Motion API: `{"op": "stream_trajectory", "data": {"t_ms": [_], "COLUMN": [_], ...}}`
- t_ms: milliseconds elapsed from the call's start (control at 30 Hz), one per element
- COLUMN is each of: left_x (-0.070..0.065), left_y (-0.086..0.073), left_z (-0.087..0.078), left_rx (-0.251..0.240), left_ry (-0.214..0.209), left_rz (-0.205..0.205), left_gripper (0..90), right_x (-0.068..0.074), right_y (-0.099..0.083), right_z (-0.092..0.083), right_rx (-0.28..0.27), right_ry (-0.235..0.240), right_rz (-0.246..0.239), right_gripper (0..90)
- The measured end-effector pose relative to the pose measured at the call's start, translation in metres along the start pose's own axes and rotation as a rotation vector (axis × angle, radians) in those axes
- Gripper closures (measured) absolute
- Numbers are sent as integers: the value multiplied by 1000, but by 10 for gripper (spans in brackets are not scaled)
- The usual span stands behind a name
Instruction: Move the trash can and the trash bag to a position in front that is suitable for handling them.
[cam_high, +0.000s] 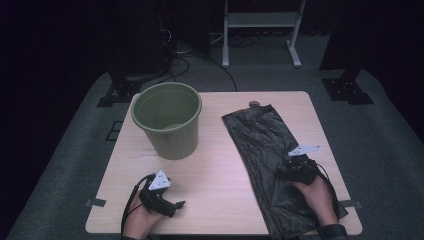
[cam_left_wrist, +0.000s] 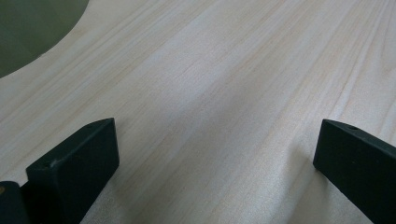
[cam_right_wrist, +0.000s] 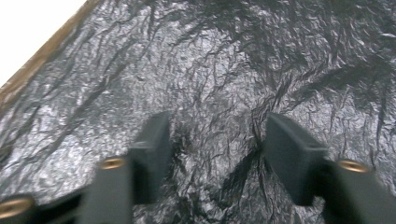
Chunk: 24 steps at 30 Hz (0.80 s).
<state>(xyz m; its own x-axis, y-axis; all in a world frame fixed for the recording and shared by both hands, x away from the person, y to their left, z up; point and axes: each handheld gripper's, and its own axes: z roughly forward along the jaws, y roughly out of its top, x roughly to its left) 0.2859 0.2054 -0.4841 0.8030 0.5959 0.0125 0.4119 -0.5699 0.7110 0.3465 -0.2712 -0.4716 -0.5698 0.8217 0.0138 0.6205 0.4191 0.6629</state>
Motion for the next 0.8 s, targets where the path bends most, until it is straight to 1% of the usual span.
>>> {"op": "stream_trajectory", "data": {"t_ms": [67,100,167,200,333,367,433,467,500,567,600,733,767,800], "left_x": [0,0,0,0,0,0,0,0,0,0,0,0,0,0], "left_y": [0,0,0,0,0,0,0,0,0,0,0,0,0,0], "left_z": [0,0,0,0,0,0,0,0,0,0,0,0,0,0], "left_rx": [0,0,0,-1,0,0,0,0,-1,0,0,0,0,0], "left_ry": [0,0,0,0,0,0,0,0,0,0,0,2,2,2], "left_rz": [0,0,0,-1,0,0,-1,-1,-1,0,0,-2,-2,-2], "left_gripper": [0,0,0,0,0,0,0,0,0,0,0,0,0,0], "right_x": [0,0,0,0,0,0,0,0,0,-1,-1,-1,1,1], "right_y": [-1,-1,-2,-2,-2,-4,-6,-11,-14,-21,-21,-38,-48,-48], "right_z": [-1,-3,-3,-3,-3,-6,-9,-17,-21,-30,-30,-43,-47,-47], "right_rx": [-5,-4,-4,-5,-2,2,-1,-25,-27,-28,-28,-23,-19,-19], "right_ry": [3,10,24,35,38,60,66,64,67,69,69,73,72,72], "right_rz": [-2,-1,-3,-5,-18,-15,-13,-24,-28,-40,-40,-42,-45,-45], "right_gripper": [645,775,878,900,900,900,900,900,900,900,900,900,900,900]}}
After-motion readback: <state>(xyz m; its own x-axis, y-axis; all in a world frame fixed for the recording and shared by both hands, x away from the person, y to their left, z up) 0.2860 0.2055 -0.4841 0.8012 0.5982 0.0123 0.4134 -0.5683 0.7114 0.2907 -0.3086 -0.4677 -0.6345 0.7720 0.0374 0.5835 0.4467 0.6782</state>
